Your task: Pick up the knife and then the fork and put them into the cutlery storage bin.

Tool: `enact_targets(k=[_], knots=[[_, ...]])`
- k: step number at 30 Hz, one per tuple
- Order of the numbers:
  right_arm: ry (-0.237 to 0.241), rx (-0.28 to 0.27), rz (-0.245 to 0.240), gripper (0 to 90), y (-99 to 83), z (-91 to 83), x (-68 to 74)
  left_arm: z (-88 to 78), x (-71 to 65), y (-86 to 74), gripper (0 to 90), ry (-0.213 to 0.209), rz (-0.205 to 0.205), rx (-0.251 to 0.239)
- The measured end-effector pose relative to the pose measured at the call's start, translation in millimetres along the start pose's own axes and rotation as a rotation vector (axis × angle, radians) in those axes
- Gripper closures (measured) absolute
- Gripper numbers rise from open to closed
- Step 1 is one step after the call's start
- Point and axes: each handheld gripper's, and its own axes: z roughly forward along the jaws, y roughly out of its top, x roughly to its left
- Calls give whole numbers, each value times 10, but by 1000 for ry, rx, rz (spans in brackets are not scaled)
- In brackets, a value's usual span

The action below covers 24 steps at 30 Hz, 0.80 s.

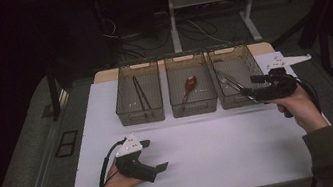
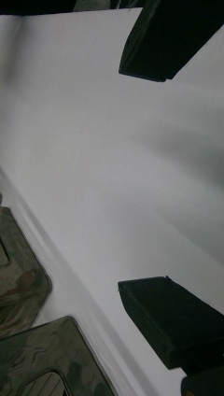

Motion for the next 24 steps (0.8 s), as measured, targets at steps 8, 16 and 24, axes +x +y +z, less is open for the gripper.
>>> enact_targets(k=[8,16,24], knots=[[52,10,-46,208,-236,-27,215,1,-5,-1,0,-1,3,-2],[67,6,-60,196,-433,-46,360,-4,-6,0,0,-4,2,0],[43,3,-78,174,-616,-67,462,-10,-11,1,0,-7,6,-1]])
